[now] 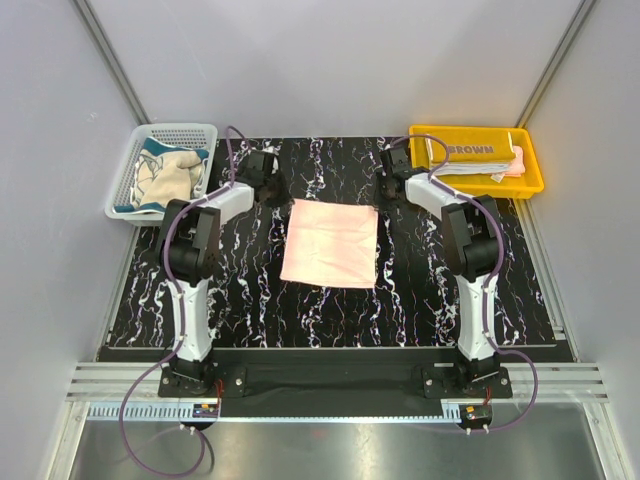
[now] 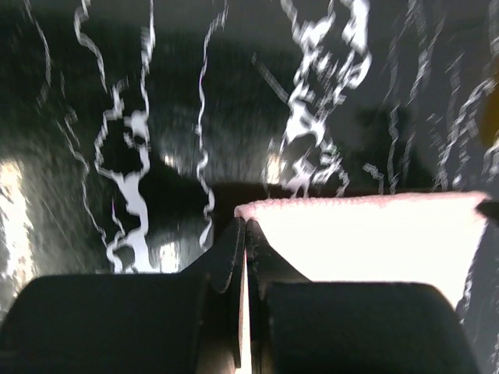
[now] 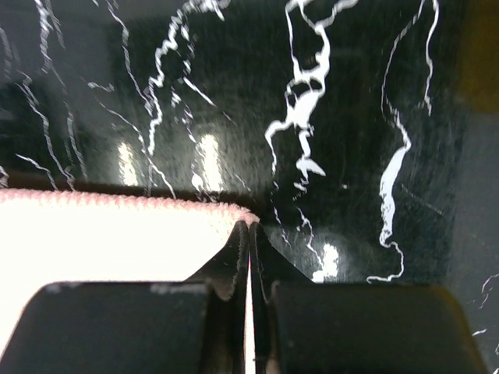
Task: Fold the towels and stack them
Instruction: Fold the towel
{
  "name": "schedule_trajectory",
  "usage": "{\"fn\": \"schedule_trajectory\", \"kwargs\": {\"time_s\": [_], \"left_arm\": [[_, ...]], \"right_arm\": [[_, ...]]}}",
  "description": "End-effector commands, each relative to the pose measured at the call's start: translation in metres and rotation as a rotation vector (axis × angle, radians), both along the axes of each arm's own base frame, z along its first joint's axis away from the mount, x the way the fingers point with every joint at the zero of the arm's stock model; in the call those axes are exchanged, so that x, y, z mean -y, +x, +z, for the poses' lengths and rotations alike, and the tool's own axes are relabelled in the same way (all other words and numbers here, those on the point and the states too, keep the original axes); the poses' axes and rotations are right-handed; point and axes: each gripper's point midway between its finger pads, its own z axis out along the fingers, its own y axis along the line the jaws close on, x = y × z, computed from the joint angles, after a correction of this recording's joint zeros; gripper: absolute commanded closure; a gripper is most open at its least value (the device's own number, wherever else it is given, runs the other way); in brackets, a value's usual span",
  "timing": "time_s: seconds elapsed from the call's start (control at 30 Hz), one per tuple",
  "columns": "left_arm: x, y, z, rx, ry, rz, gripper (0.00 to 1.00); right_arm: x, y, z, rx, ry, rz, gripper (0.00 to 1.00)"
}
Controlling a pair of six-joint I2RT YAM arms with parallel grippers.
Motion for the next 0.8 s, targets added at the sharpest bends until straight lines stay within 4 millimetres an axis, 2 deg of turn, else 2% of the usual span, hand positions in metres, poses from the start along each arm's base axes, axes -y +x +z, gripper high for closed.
{"fn": "schedule_trajectory", "kwargs": {"time_s": [0.0, 0.07, 0.1, 0.13, 0.17, 0.2, 0.23, 0.27, 0.3, 0.33, 0.4, 0.43, 0.47, 0.5, 0.57, 0.63, 0.67, 0.7, 0.73, 0.77], "left_arm": [[0.003, 0.037, 0.085, 0.238, -0.089, 0.010, 1.00], [0.002, 0.037, 0.100, 0.271, -0.099, 0.013, 1.00], [0.001, 0.035, 0.101, 0.273, -0.100, 0.013, 1.00], [0.001, 0.032, 0.099, 0.271, -0.101, 0.016, 1.00], [0.000, 0.030, 0.104, 0.281, -0.102, 0.017, 1.00], [-0.002, 0.028, 0.105, 0.288, -0.104, 0.024, 1.00], [-0.004, 0.021, 0.097, 0.272, -0.099, 0.026, 1.00], [-0.005, 0.019, 0.096, 0.272, -0.100, 0.028, 1.00], [-0.006, 0.016, 0.103, 0.286, -0.107, 0.033, 1.00], [-0.007, 0.009, 0.094, 0.264, -0.104, 0.036, 1.00], [-0.008, 0.004, 0.100, 0.282, -0.122, 0.041, 1.00], [-0.009, -0.003, 0.093, 0.265, -0.122, 0.043, 1.00], [-0.009, -0.006, 0.092, 0.266, -0.128, 0.044, 1.00], [-0.010, -0.008, 0.097, 0.277, -0.136, 0.049, 1.00], [-0.012, -0.019, 0.087, 0.257, -0.134, 0.052, 1.00], [-0.013, -0.029, 0.082, 0.252, -0.142, 0.054, 1.00], [-0.014, -0.032, 0.081, 0.251, -0.143, 0.055, 1.00], [-0.015, -0.038, 0.073, 0.237, -0.145, 0.060, 1.00], [-0.016, -0.042, 0.076, 0.245, -0.149, 0.061, 1.00], [-0.016, -0.043, 0.078, 0.257, -0.154, 0.062, 1.00]], "right_arm": [[-0.001, 0.033, 0.067, 0.197, 0.022, -0.008, 1.00], [-0.002, 0.036, 0.086, 0.247, 0.041, -0.007, 1.00], [-0.001, 0.032, 0.086, 0.245, 0.047, -0.005, 1.00], [-0.003, 0.033, 0.100, 0.278, 0.065, -0.004, 1.00], [-0.003, 0.028, 0.098, 0.274, 0.068, -0.004, 1.00], [-0.005, 0.027, 0.111, 0.304, 0.092, 0.002, 1.00], [-0.006, 0.023, 0.115, 0.307, 0.107, 0.001, 1.00], [-0.005, 0.017, 0.109, 0.295, 0.110, 0.003, 1.00], [-0.004, 0.014, 0.118, 0.313, 0.119, 0.000, 1.00], [-0.009, 0.009, 0.119, 0.306, 0.144, 0.012, 1.00], [-0.011, -0.002, 0.117, 0.297, 0.167, 0.026, 1.00], [-0.012, -0.006, 0.118, 0.295, 0.180, 0.028, 1.00], [-0.013, -0.014, 0.110, 0.273, 0.184, 0.033, 1.00], [-0.018, -0.019, 0.115, 0.283, 0.199, 0.048, 1.00], [-0.020, -0.030, 0.106, 0.260, 0.198, 0.051, 1.00], [-0.024, -0.038, 0.108, 0.265, 0.210, 0.056, 1.00], [-0.025, -0.045, 0.101, 0.247, 0.208, 0.058, 1.00], [-0.025, -0.049, 0.104, 0.254, 0.213, 0.057, 1.00], [-0.027, -0.056, 0.099, 0.244, 0.210, 0.064, 1.00], [-0.028, -0.059, 0.102, 0.250, 0.213, 0.067, 1.00]]}}
